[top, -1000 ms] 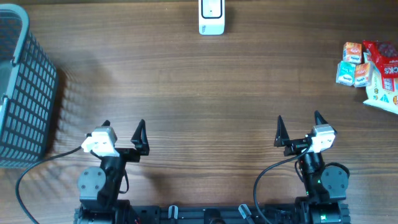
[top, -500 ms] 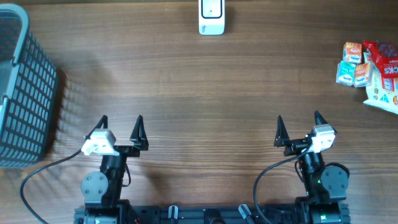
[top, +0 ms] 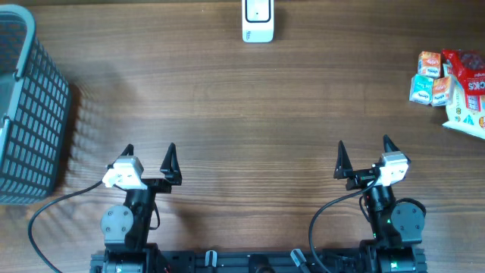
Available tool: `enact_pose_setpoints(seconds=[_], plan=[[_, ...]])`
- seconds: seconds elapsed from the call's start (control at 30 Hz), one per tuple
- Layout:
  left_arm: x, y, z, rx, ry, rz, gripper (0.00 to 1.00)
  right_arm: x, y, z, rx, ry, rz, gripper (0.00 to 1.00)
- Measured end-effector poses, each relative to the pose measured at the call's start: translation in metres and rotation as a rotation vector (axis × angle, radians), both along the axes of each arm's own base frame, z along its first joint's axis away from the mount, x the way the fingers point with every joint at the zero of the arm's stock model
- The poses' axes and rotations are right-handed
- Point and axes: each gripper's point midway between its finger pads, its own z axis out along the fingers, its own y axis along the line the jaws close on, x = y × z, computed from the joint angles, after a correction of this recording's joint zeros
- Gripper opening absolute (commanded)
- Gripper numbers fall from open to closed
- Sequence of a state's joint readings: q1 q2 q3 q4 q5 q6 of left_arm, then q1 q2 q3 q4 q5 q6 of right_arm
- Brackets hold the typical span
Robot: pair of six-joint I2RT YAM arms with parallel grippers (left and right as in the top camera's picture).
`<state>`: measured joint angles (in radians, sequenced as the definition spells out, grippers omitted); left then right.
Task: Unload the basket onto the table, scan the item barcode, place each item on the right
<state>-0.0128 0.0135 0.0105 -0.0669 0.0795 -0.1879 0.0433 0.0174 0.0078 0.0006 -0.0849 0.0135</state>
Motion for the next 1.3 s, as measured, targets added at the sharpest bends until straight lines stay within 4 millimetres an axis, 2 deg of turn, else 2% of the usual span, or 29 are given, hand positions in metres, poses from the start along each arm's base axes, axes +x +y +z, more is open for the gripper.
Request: enact_pose_setpoints(seconds=[0.4, 1.3], plan=[[0.0, 0.005, -0.001, 0.166, -0.009, 0.017, 1.0, 0.0, 0.0, 0.0, 0.0, 0.0, 0.0, 1.0], [0.001, 0.017, -0.001, 0.212, -0.003, 0.088, 1.0, 0.0, 0.0, 0.0, 0.0, 0.0, 0.0, 1.0]])
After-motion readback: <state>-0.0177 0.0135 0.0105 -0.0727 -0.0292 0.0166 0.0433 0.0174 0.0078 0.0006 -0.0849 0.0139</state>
